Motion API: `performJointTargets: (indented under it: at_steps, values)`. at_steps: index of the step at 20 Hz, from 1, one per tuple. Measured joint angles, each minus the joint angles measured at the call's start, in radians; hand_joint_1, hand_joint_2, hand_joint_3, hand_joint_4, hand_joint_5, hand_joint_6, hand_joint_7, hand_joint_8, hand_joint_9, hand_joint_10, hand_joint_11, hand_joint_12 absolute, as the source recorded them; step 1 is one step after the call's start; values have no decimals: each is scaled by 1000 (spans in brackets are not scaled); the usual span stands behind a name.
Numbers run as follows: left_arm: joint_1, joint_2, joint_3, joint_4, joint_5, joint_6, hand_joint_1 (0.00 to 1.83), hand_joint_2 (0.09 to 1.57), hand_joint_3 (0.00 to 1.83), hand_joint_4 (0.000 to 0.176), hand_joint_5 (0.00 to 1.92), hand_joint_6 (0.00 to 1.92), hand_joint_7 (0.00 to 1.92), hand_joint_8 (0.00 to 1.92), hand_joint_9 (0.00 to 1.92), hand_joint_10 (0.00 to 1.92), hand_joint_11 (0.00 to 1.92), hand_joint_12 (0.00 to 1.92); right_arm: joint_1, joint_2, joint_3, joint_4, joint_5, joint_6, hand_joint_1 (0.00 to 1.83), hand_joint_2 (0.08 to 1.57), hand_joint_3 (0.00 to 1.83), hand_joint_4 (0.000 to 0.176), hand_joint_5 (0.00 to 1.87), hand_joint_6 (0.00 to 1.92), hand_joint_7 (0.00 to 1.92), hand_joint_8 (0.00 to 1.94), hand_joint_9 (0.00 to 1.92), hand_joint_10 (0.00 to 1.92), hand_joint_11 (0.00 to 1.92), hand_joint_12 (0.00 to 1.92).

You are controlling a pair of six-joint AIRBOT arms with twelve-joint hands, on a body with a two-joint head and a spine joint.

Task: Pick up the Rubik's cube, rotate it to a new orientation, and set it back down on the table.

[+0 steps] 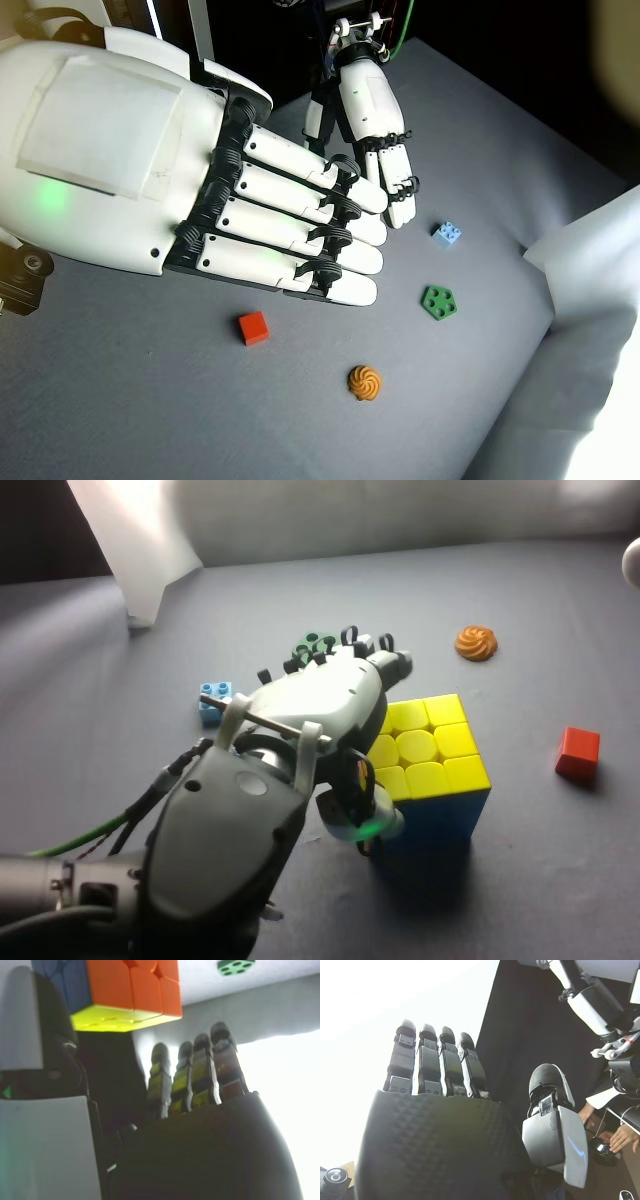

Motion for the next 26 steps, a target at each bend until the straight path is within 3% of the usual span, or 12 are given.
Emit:
performJointTargets:
  at_steps: [3, 6, 7, 8, 10, 11, 14, 15, 20, 22, 24, 26]
  values:
    - [0, -19, 14, -22, -1, 2, 1409, 937, 0, 87, 228, 6, 0, 0, 0, 0, 0, 166, 0, 0, 0, -1, 1, 0, 0, 1229, 2, 0, 72, 0, 61, 0, 1, 0, 8, 8]
    - [0, -35, 37, -51, -1, 7, 1395, 936, 4, 127, 234, 7, 0, 0, 0, 0, 0, 629, 0, 0, 0, -4, 4, 0, 0, 1245, 8, 0, 69, 11, 71, 14, 16, 6, 17, 8]
    - [0, -39, 42, -58, 0, 8, 1388, 931, 2, 96, 257, 10, 6, 1, 0, 0, 0, 441, 0, 0, 0, -5, 5, 0, 0, 1245, 7, 0, 75, 12, 71, 12, 14, 5, 3, 3]
    - [0, -41, 46, -60, -1, 8, 1391, 934, 3, 92, 271, 14, 4, 0, 0, 0, 0, 402, 0, 0, 0, -8, 6, 0, 0, 1239, 4, 0, 66, 7, 58, 5, 3, 0, 0, 0]
    - [-1, -52, 59, -70, -3, 10, 1402, 934, 1, 66, 292, 9, 16, 1, 0, 0, 0, 569, 0, 0, -2, -16, 8, 0, 0, 1235, 1, 0, 64, 5, 58, 4, 3, 1, 0, 0]
    - [-2, -56, 60, -76, -4, 15, 1361, 931, 0, 85, 277, 5, 2, 0, 0, 0, 0, 498, 0, 0, -4, -24, 9, 0, 0, 1231, 0, 0, 59, 2, 57, 3, 2, 1, 1, 1]
    - [-2, -66, 74, -94, -3, 21, 1376, 940, 4, 74, 273, 2, 0, 0, 0, 0, 0, 476, 0, 0, -11, -67, 15, 0, 0, 1228, 0, 0, 78, 9, 70, 7, 14, 5, 3, 2]
    - [-2, -71, 80, -98, -3, 21, 1355, 943, 4, 83, 265, 2, 0, 0, 0, 0, 0, 298, -1, 0, -13, -81, 21, 0, 0, 1225, 0, 0, 87, 11, 87, 12, 28, 10, 20, 9]
    - [-2, -101, 111, -106, -5, 29, 1379, 951, 7, 94, 299, 5, 11, 2, 0, 0, 0, 322, -18, 0, -13, -89, 25, -26, 0, 1236, 1, 0, 98, 7, 92, 5, 34, 7, 14, 12]
    - [0, -111, 119, -106, -8, 29, 1423, 953, 5, 67, 327, 6, 27, 2, 0, 0, 0, 89, -21, 0, -14, -90, 24, -26, 0, 1246, 5, 0, 102, 5, 98, 4, 42, 7, 10, 13]
    - [5, -118, 121, -96, -12, 28, 1436, 967, 0, 42, 329, 3, 54, 1, 0, 0, 0, 678, -20, 0, -18, -90, 23, -26, 0, 1238, 0, 0, 97, 1, 105, 4, 51, 7, 24, 24]
    - [8, -120, 124, -91, -12, 25, 1450, 994, 5, 20, 279, 1, 13, 3, 0, 0, 0, 946, -20, 0, -23, -90, 26, -26, 0, 1231, 0, 0, 94, 4, 94, 3, 41, 3, 9, 20]
